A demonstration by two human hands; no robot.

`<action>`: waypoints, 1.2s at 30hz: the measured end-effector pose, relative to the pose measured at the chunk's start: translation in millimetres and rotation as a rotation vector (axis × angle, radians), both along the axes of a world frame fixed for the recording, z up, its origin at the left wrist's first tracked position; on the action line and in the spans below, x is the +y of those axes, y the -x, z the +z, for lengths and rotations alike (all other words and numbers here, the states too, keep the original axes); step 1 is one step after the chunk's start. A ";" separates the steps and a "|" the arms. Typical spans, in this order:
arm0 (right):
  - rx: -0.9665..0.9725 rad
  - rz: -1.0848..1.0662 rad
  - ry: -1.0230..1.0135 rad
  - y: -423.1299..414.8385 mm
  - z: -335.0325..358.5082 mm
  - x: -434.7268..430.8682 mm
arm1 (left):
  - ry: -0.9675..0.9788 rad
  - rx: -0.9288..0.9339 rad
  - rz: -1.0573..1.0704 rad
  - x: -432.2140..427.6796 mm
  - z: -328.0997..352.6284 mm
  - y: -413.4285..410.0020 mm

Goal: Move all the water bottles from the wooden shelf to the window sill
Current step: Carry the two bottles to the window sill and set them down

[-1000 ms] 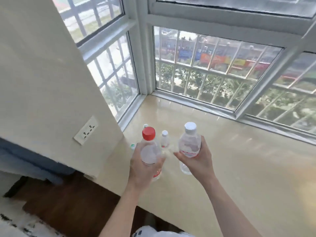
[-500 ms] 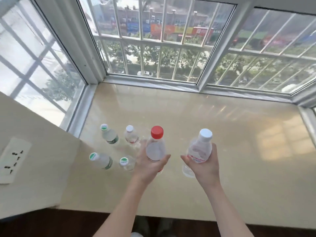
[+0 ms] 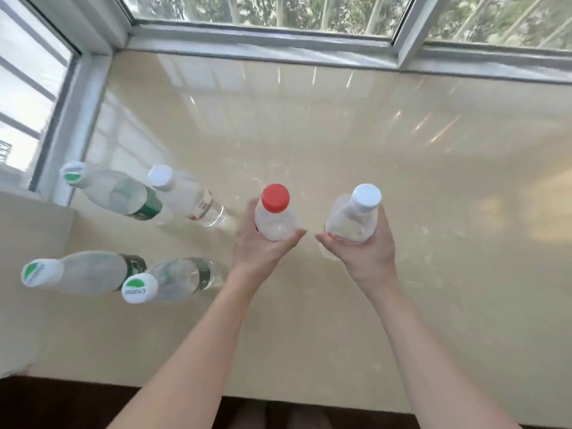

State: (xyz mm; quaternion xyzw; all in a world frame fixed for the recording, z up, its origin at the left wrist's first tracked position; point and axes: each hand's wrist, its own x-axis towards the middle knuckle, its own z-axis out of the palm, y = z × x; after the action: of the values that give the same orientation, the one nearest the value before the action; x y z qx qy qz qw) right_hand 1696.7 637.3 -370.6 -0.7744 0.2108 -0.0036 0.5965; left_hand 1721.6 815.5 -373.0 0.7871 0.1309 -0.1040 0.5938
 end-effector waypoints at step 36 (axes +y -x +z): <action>0.103 -0.009 0.234 -19.4 -80.0 -6.1 | -0.294 0.053 -0.051 6.5 -95.9 -19.2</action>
State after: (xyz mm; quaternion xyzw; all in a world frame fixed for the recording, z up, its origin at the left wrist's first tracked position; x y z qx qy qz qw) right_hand 1716.0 631.2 -450.6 -0.8370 0.2428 0.0087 0.4903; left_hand 1740.8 822.0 -468.9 0.8656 0.1404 -0.1197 0.4655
